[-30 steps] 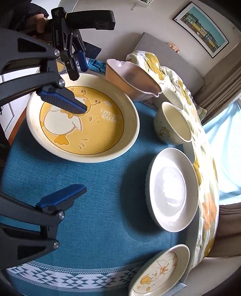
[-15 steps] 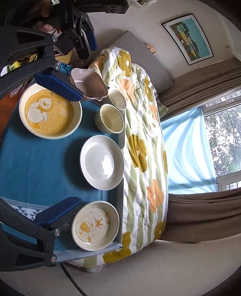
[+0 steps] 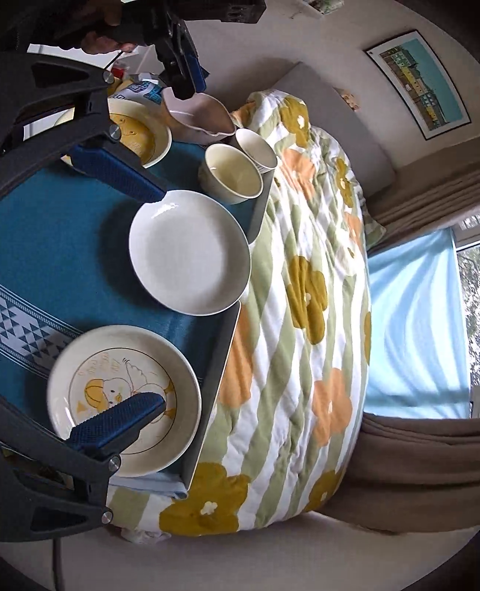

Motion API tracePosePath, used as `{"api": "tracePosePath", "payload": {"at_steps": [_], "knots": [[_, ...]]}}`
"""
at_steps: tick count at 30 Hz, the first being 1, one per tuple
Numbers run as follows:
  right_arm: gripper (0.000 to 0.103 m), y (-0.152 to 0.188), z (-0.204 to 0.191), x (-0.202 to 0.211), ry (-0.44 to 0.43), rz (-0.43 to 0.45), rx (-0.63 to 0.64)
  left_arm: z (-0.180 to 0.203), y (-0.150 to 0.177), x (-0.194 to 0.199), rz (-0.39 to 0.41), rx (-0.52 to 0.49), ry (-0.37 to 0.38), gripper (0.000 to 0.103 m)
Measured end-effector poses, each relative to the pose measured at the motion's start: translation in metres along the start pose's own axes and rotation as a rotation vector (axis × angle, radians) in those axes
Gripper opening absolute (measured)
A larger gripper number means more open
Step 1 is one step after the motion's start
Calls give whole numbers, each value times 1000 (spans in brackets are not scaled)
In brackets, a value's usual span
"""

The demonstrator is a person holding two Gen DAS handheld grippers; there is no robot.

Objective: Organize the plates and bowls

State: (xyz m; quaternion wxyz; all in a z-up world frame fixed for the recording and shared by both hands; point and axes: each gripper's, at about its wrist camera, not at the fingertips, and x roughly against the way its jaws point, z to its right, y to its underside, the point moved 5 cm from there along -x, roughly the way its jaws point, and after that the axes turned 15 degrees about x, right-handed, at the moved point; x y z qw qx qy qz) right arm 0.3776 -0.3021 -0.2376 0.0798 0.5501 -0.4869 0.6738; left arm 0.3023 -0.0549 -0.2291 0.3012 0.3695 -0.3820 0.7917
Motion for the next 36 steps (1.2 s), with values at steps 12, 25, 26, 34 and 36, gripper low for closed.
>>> {"api": "tracePosePath", "payload": {"at_steps": [12, 25, 26, 34, 36], "knots": [[64, -8, 19, -120, -238, -146, 116, -15, 10, -120, -156, 126, -63, 55], [15, -2, 24, -149, -299, -167, 172, -19, 17, -149, -179, 126, -135, 19], [14, -3, 23, -148, -297, -164, 173, -20, 17, -149, -175, 125, -137, 19], [14, -5, 22, -146, -299, -137, 205, -14, 14, -148, -160, 76, -185, 18], [14, -7, 21, -142, -287, -128, 217, -12, 13, -147, -158, 66, -187, 18]]}}
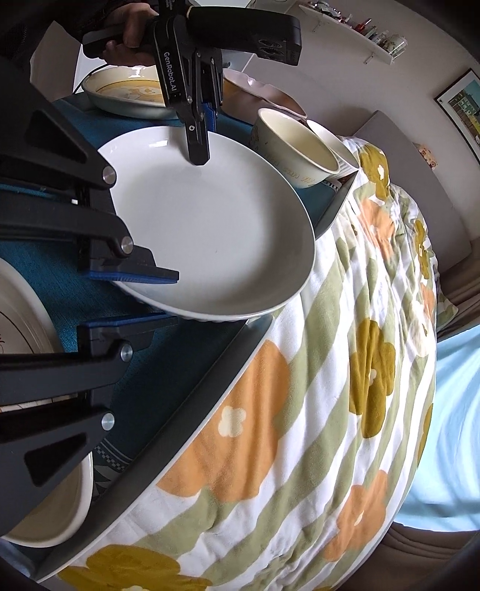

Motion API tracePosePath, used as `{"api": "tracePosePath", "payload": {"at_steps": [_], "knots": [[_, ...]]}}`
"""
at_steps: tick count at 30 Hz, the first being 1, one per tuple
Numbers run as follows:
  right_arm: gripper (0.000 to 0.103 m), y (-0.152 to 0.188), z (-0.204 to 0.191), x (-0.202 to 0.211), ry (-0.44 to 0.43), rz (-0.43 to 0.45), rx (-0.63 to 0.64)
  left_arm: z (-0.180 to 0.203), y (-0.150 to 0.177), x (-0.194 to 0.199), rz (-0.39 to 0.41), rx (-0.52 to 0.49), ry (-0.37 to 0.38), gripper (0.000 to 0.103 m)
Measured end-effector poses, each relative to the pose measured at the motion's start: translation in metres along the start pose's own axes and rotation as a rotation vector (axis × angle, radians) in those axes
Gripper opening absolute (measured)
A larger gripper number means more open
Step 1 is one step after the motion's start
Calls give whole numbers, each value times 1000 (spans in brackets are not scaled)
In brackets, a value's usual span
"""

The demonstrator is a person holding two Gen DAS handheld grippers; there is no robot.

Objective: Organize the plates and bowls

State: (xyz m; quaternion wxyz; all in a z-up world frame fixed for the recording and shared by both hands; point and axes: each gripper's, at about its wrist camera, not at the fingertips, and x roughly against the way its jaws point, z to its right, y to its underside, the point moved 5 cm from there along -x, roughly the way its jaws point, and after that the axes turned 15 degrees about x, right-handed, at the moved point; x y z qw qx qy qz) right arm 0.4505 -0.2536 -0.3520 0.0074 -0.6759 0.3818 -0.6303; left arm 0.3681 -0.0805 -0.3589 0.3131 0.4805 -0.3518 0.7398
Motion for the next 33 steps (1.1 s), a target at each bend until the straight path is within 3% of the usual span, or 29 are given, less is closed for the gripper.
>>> {"api": "tracePosePath", "payload": {"at_steps": [8, 15, 25, 33], "knots": [[14, -2, -9, 19, 23, 24, 8, 10, 4, 28, 49, -66, -19, 18], [14, -4, -37, 46, 44, 58, -10, 2, 17, 68, 79, -89, 19, 18], [14, 5, -123, 70, 106, 75, -79, -48, 48, 134, 98, -166, 97, 18], [14, 23, -206, 56, 162, 78, -223, -113, 69, 160, 46, -277, 146, 18]]}}
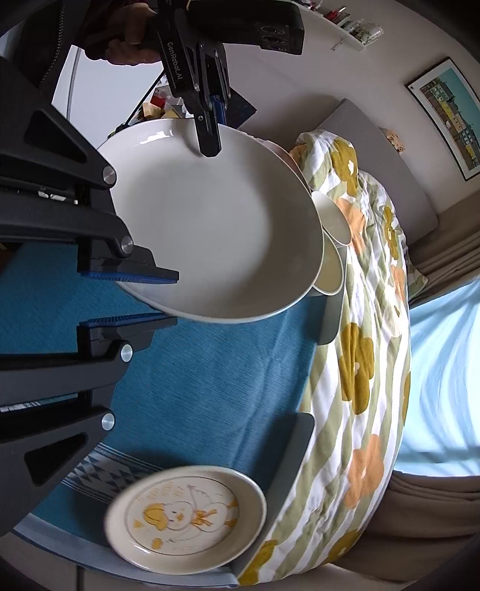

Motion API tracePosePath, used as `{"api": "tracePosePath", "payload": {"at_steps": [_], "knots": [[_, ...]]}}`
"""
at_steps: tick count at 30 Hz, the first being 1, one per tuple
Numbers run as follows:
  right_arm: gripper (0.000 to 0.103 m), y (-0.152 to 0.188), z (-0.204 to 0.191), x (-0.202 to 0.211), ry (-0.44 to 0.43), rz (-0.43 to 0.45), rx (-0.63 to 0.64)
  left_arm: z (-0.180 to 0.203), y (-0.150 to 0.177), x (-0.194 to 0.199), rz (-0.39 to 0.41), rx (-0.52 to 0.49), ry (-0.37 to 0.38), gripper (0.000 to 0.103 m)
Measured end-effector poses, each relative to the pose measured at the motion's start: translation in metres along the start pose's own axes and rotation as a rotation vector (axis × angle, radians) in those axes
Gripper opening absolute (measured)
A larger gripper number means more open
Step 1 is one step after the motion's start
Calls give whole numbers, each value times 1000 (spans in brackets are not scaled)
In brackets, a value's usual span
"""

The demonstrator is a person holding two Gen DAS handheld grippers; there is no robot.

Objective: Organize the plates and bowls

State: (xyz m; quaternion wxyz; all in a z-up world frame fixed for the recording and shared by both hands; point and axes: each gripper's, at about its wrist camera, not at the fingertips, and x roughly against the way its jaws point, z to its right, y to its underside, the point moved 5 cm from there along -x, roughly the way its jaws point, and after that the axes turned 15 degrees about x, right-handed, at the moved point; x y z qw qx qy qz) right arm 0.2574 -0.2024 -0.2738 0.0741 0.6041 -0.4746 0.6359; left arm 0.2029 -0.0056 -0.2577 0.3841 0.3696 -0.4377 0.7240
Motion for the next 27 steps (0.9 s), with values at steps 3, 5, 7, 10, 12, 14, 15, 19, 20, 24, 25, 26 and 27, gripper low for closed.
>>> {"api": "tracePosePath", "payload": {"at_steps": [3, 5, 7, 10, 12, 14, 15, 19, 20, 24, 25, 26, 27], "knots": [[14, 15, -22, -8, 18, -3, -57, -21, 12, 3, -30, -31, 13, 18], [14, 23, -34, -13, 27, -2, -97, -31, 19, 0, -53, -53, 13, 18], [14, 31, -42, -18, 35, -6, -136, -40, 25, -5, -76, -64, 16, 18], [14, 37, -47, -27, 52, -19, -177, -48, 30, -17, -111, -68, 19, 18], [14, 39, -49, -31, 69, -35, -191, -53, 30, -27, -135, -68, 16, 18], [14, 40, -51, -35, 86, -50, -193, -56, 30, -35, -148, -65, 17, 18], [14, 40, -52, -36, 96, -56, -186, -57, 29, -39, -153, -61, 17, 18], [14, 37, -53, -41, 124, -72, -165, -61, 29, -49, -161, -55, 2, 18], [14, 36, -52, -42, 129, -73, -161, -61, 29, -51, -163, -58, -3, 18], [14, 36, -52, -46, 142, -90, -143, -61, 31, -60, -175, -65, -18, 18], [14, 36, -51, -46, 138, -92, -141, -61, 32, -61, -173, -70, -27, 19], [14, 35, -51, -46, 137, -94, -138, -58, 32, -63, -170, -72, -35, 19], [14, 35, -52, -46, 141, -96, -131, -57, 32, -63, -167, -72, -39, 19]]}}
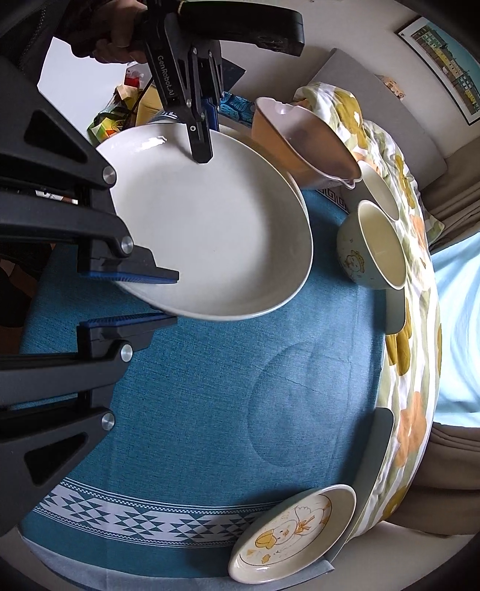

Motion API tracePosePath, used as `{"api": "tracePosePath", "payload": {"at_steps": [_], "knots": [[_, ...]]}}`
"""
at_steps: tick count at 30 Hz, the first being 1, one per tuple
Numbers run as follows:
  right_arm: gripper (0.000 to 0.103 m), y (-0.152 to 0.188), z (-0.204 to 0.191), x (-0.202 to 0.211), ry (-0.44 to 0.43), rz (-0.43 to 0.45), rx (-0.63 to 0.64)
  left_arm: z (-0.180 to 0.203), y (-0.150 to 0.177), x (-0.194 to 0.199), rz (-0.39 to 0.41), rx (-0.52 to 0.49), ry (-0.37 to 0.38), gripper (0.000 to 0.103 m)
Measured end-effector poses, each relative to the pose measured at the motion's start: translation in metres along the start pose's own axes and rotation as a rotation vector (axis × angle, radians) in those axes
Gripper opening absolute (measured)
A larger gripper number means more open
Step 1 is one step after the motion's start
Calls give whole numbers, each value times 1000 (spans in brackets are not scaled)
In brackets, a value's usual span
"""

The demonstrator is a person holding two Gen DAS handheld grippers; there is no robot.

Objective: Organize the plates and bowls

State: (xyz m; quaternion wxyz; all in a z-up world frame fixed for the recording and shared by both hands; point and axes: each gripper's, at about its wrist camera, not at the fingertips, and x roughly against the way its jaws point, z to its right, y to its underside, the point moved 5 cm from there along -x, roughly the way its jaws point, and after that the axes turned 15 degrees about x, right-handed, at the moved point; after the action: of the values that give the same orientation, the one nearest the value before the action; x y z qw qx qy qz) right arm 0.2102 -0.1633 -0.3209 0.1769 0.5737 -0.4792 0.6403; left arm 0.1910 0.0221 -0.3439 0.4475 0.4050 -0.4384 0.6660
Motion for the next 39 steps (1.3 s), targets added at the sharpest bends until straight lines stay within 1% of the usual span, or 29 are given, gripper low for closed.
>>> {"api": "tracePosePath", "payload": {"at_steps": [3, 7, 14, 18, 21, 28, 31, 39], "knots": [[14, -1, -2, -1, 11, -6, 15, 5, 1, -3, 8, -12, -28, 19], [14, -1, -4, -2, 8, -13, 25, 8, 2, -9, 6, -21, -87, 19], [14, -4, -4, -2, 10, -17, 38, 17, 0, -11, 40, -55, -180, 19], [14, -5, -5, -4, 7, -20, 43, 22, -1, -11, 79, -99, -255, 19], [14, -6, -7, -6, 12, -22, 52, 24, -2, -12, 107, -119, -292, 19], [14, -8, -13, -11, 20, -33, 80, 21, 0, -7, 129, -130, -348, 18], [14, -8, -18, -12, 59, -34, 122, 18, 4, -4, 136, -123, -356, 18], [14, -11, -23, -14, 126, -48, 186, 21, 8, -4, 153, -130, -386, 18]]}}
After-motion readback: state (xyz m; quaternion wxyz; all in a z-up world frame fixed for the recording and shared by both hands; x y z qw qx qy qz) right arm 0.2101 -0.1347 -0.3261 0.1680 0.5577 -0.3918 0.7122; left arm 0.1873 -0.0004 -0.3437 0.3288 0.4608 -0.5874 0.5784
